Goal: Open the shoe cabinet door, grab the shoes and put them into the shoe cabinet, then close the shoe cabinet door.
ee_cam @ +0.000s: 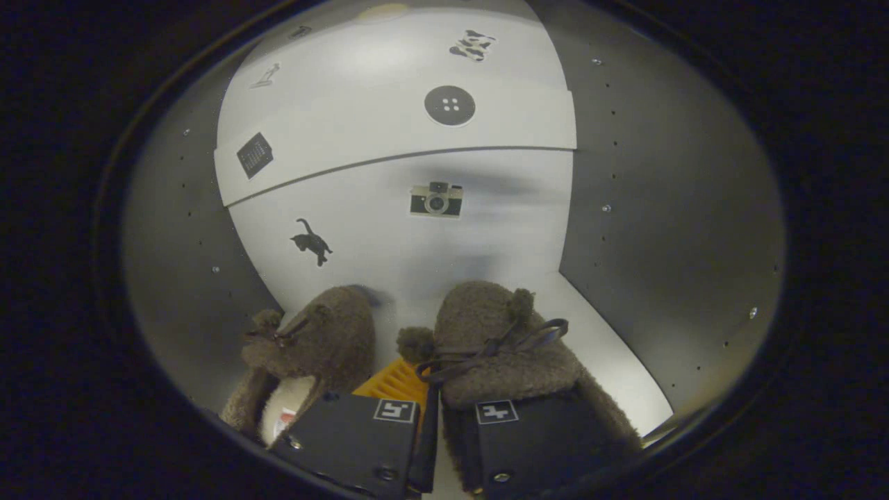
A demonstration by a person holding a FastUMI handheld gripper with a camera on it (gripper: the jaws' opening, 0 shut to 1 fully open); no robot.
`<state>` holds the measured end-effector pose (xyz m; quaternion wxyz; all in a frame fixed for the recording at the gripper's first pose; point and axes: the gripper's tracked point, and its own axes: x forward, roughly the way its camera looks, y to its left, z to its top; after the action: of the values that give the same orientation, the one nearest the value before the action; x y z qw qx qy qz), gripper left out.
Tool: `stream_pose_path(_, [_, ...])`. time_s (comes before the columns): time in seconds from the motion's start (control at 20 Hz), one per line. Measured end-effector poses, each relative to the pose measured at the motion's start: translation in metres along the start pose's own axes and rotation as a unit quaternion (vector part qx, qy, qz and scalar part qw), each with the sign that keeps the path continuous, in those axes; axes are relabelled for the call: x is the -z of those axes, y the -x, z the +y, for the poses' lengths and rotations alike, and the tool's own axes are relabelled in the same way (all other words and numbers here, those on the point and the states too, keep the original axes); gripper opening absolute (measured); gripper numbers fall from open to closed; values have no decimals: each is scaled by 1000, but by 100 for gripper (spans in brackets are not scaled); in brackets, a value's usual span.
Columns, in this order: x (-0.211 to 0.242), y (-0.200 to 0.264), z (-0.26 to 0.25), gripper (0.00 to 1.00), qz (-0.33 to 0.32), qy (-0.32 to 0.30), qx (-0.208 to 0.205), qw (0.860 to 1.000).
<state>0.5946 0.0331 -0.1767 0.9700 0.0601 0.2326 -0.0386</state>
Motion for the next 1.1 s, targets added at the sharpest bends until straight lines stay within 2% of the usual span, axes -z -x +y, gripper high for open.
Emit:
stream_pose_path(0.1, [-1, 8, -2, 27, -1, 7, 3, 1000])
stream_pose_path(0.3, [-4, 26, -1, 53, -20, 31, 1, 999])
stream_pose_path(0.45, [-2, 42, -1, 62, -41, 48, 2, 998])
stream_pose_path(0.6, [1, 60, -6, 67, -62, 78, 14, 995])
stream_pose_path(0.85, [7, 103, -17, 68, -90, 67, 10, 994])
stream_pose_path(1.1, [12, 169, -28, 89, -121, 57, 2, 991])
